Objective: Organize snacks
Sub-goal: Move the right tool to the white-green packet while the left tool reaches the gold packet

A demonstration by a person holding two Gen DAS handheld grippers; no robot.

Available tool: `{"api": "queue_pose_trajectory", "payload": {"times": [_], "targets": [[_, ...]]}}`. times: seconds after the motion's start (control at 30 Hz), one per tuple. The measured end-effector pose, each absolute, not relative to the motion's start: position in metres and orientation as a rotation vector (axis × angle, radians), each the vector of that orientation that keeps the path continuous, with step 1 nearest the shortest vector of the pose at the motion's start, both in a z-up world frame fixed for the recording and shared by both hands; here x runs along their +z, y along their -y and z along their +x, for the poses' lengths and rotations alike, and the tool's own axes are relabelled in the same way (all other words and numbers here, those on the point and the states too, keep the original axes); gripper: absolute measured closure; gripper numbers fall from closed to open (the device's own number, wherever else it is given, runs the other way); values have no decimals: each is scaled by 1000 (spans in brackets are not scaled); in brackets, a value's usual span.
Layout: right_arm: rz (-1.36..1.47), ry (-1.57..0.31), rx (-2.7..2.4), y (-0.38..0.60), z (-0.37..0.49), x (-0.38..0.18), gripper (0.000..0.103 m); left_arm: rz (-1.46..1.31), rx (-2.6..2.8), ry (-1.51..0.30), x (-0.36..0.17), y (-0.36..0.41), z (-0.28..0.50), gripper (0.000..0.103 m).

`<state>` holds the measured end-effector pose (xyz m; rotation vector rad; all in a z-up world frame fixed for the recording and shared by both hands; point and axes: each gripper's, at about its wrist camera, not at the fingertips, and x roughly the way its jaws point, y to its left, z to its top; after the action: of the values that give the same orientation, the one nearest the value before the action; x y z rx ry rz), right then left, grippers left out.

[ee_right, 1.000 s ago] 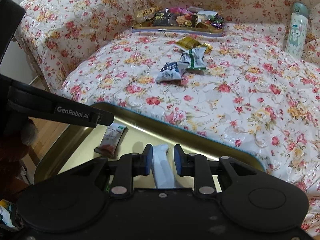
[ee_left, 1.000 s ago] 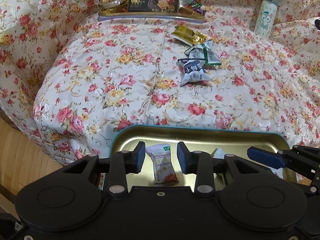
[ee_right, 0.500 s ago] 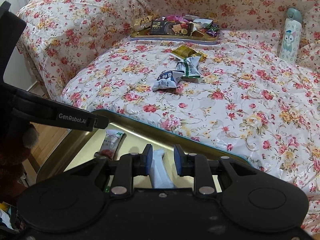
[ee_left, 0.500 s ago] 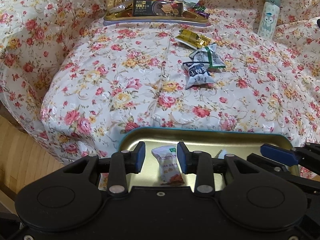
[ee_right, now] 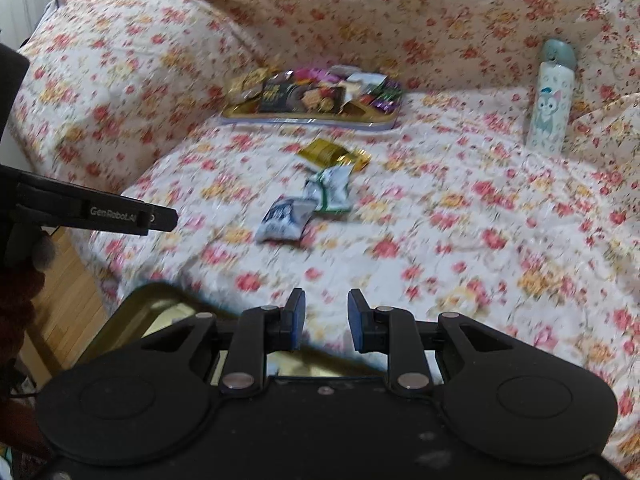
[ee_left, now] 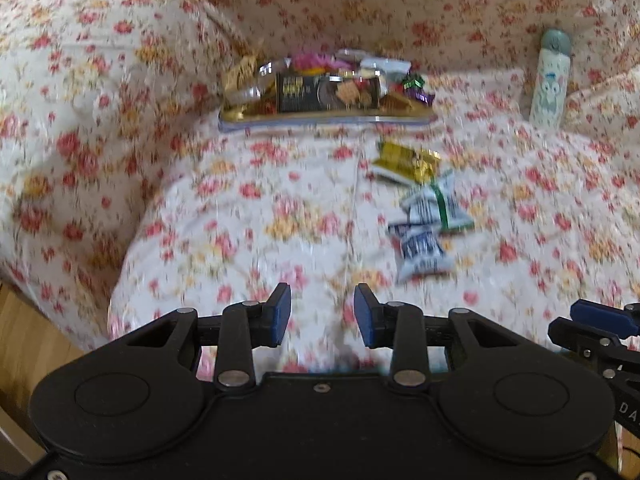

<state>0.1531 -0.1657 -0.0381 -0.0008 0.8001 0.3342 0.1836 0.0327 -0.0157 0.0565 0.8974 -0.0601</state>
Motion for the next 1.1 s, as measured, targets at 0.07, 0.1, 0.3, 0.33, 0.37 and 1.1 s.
{"api": "queue_pose_trajectory", "payload": {"times": [0.07,0.1,0.3,0.33,0.37,1.1], "targets": [[7,-790,323,167,162,-35,78,55,-63,-886,-14,-33,192,58],[10,-785,317,167,166,-34,78,52,-63,-883,-13,-33,197,58],[41,-769,293,167,195,-31,78,34,-73,-884,-16,-30,228,58],[48,-770,290,167,201,-32,78,33,-74,-883,-17,-30,233,58],[55,-771,288,167,204,-31,78,32,-75,-881,-18,-30,239,58],[111,-822,259,132,285,-60,58,39,-55,-921,-72,-38,312,58]]}}
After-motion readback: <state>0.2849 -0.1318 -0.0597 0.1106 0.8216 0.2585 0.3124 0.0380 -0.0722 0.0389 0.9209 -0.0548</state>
